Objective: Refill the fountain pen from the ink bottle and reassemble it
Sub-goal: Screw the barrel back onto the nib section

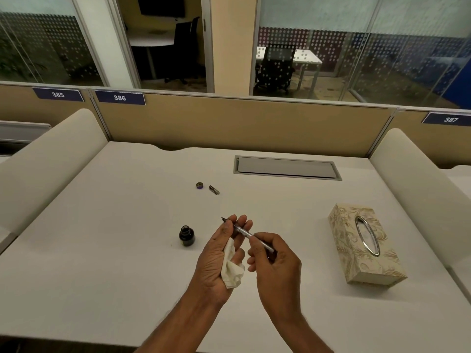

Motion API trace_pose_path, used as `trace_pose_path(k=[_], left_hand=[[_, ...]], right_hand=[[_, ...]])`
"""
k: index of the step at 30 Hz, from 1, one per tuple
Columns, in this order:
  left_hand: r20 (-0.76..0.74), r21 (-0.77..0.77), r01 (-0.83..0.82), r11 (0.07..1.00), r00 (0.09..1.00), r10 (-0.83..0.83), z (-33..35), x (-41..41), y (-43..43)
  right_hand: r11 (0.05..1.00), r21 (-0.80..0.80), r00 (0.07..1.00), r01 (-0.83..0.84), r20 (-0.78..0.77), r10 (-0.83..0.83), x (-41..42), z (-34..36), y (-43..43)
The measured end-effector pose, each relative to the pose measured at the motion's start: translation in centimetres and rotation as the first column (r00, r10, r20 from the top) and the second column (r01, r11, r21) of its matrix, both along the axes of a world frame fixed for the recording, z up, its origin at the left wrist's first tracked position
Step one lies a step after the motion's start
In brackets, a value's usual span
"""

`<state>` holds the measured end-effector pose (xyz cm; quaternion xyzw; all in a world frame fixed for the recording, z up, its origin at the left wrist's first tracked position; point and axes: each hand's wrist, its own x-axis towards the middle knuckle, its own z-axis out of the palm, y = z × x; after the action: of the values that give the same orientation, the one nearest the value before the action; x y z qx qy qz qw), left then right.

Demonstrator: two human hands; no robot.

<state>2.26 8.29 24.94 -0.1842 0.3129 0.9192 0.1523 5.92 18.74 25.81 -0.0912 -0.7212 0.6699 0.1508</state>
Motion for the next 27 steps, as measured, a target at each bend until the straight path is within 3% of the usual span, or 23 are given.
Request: trace_pose_path(k=[4, 8, 11, 17, 20, 22, 24, 27], left_hand=[[0.013, -0.001, -0.002, 1.000, 1.000, 0.002, 0.1, 0.1, 0.0], [0.016, -0.029, 0.001, 1.000, 1.000, 0.000, 0.3, 0.0, 0.0], [0.035, -0.020, -0.002, 1.000, 0.999, 0.003, 0.6, 0.1, 0.0], [0.031, 0.040, -0.017, 0.999, 0.999, 0.016, 1.2, 0.3, 0.1], [0.005, 0.016, -0.017, 1.000, 1.000, 0.017, 0.9, 0.2, 0.0], [-0.008, 0.001, -0.005, 1.000, 1.000, 0.005, 0.8, 0.2, -0.1], [-0.020, -0.024, 0.006, 1.000, 1.000, -0.006, 0.7, 0.2, 0.0], [-0.022, -0.021, -0.001, 1.000, 1.000, 0.001, 0.5, 0.1, 0.1]], right_hand=[[0.999, 0.036, 1.000, -0.006, 0.023, 0.006, -0.3, -0.1, 0.0], [0.978, 0.205, 0.997, 0.040, -0.079, -0.024, -0.4, -0.4, 0.1], [0.976, 0.206, 0.996, 0.072, -0.061, -0.061, -0.6, -0.6, 0.0], [0.993, -0.097, 0.991, 0.073, 0.116, -0.062, -0.8, 0.6, 0.2], [0.941, -0.331, 0.970, 0.069, 0.241, 0.013, -1.0, 1.2, 0.5], [0.912, -0.405, 0.955, 0.061, 0.291, 0.065, -1.0, 1.5, 0.6], [0.946, -0.324, 0.959, 0.027, 0.276, 0.068, -0.9, 1.4, 0.6], [0.999, -0.010, 0.982, -0.041, 0.185, 0.042, -0.4, 1.0, 0.4]])
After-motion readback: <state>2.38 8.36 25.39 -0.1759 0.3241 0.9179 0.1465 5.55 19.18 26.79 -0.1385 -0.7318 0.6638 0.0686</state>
